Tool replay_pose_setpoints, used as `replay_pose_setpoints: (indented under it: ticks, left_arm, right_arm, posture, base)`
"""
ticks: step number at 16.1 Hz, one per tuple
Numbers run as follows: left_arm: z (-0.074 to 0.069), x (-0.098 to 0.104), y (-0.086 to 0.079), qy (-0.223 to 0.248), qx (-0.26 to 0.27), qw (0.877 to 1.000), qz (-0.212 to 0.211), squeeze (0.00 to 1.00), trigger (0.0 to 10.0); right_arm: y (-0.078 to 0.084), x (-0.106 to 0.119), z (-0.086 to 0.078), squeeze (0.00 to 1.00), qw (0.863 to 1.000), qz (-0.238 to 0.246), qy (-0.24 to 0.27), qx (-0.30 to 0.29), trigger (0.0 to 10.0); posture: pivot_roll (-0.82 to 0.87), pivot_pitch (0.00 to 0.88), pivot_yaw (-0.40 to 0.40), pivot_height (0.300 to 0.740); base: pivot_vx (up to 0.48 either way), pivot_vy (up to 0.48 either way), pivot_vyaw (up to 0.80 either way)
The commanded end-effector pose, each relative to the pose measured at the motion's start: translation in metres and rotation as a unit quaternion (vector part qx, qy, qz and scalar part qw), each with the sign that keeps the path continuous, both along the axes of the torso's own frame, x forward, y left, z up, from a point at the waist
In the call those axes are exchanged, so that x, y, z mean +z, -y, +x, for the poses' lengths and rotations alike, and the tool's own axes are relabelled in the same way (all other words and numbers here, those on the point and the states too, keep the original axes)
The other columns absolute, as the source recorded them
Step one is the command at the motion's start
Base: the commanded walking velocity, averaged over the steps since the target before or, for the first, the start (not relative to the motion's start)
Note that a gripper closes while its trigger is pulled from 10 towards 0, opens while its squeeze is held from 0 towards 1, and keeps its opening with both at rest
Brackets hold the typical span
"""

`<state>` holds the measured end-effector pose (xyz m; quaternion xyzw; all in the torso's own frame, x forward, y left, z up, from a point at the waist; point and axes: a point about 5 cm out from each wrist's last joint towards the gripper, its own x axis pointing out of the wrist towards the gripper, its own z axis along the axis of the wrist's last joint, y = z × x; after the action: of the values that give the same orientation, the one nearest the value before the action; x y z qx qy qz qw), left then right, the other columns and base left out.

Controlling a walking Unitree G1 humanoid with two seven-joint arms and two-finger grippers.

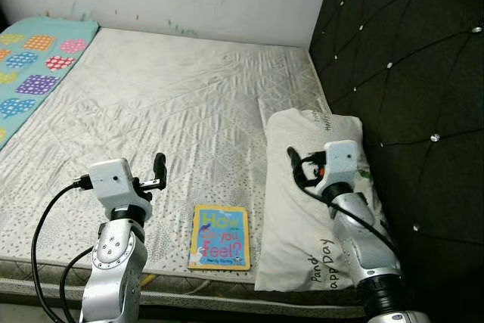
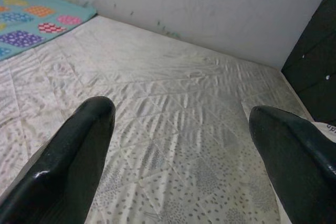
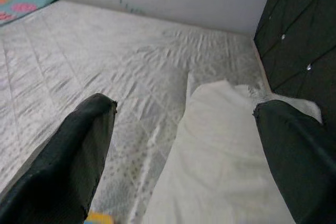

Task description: Clean up the room

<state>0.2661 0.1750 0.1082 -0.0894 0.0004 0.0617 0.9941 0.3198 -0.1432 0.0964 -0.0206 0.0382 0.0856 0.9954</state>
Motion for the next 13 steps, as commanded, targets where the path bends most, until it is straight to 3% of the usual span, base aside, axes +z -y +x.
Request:
replay_pose_setpoints:
  ticks: [1, 3, 7, 8, 9, 13]
  left_arm:
    - [0.0, 0.003, 0.001, 0.002, 0.001, 1.0, -0.01, 0.0, 10.0]
    - [-0.001, 0.002, 0.003, 0.001, -0.013, 1.0, -0.021, 0.0, 10.0]
    - [-0.003, 0.002, 0.002, 0.002, -0.012, 1.0, -0.027, 0.0, 10.0]
    - [-0.005, 0.002, 0.002, 0.0, -0.015, 0.999, -0.035, 0.0, 10.0]
    - [-0.009, 0.002, 0.004, 0.001, -0.022, 0.999, -0.042, 0.0, 10.0]
    - [-0.02, -0.001, 0.005, -0.01, -0.021, 0.999, -0.047, 0.0, 10.0]
  right_arm:
    - [0.003, 0.002, -0.001, 0.0, 1.0, -0.008, 0.002, -0.006, 10.0]
    - [0.01, -0.001, -0.001, 0.0, 1.0, -0.008, -0.008, -0.024, 10.0]
    - [0.019, 0.0, -0.003, 0.0, 0.999, -0.017, -0.005, -0.041, 10.0]
    - [0.025, 0.003, -0.005, 0.0, 0.999, -0.02, 0.004, -0.05, 10.0]
    - [0.04, 0.005, -0.012, 0.0, 0.997, -0.027, 0.005, -0.076, 10.0]
    - [0.063, 0.007, -0.03, 0.0, 0.993, -0.03, 0.001, -0.112, 10.0]
  posture:
    - [0.02, 0.0, -0.084, 0.74]
    - [0.02, 0.0, -0.085, 0.74]
    - [0.01, 0.0, -0.084, 0.74]
    - [0.01, 0.003, -0.08, 0.74]
    - [0.0, 0.005, -0.074, 0.74]
    - [-0.02, 0.015, -0.051, 0.74]
  base:
    - [0.0, 0.0, 0.0]
    - [0.0, 0.0, 0.0]
    - [0.0, 0.0, -0.79]
    - [0.0, 0.0, 0.0]
    - [0.0, 0.0, 0.0]
    - [0.0, 0.0, 0.0]
